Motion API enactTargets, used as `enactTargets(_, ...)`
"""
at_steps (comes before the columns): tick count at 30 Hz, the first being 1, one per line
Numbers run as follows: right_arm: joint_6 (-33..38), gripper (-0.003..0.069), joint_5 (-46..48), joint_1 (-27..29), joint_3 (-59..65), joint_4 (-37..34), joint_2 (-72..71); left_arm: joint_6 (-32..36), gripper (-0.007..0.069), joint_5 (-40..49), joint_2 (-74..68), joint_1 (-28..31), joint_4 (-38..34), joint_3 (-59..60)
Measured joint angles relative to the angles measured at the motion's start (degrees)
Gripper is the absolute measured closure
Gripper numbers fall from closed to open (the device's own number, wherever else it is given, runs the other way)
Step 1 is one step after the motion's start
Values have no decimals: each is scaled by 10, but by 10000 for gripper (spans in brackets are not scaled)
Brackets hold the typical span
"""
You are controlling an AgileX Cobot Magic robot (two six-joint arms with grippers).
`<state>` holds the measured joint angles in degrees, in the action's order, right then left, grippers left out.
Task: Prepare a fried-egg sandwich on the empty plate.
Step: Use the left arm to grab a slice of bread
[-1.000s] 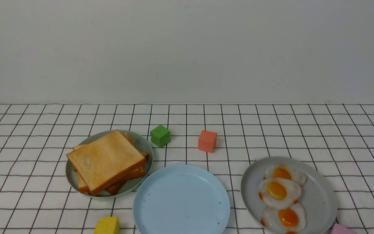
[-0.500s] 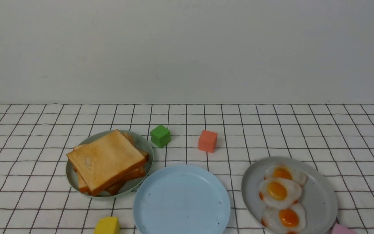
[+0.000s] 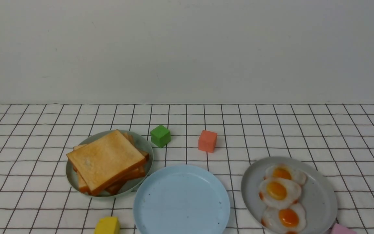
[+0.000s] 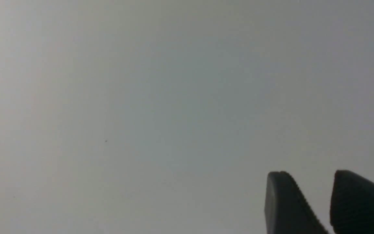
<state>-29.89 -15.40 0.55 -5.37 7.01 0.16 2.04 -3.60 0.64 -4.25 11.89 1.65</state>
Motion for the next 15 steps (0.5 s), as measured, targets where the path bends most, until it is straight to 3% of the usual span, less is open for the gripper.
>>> enactTargets(6, 0, 418, 82, 0, -90, 0, 59, -10, 386, -23, 0, 0, 7, 0)
enactTargets(8, 0, 418, 120, 0, -126, 0, 97, -83, 386, -50, 0, 0, -18, 0)
enactTargets(10, -12, 418, 169, 0, -183, 0, 157, -215, 386, -117, 0, 0, -65, 1)
enactTargets(15, -20, 418, 264, 0, -286, 0, 249, -389, 386, -165, 0, 0, -99, -16)
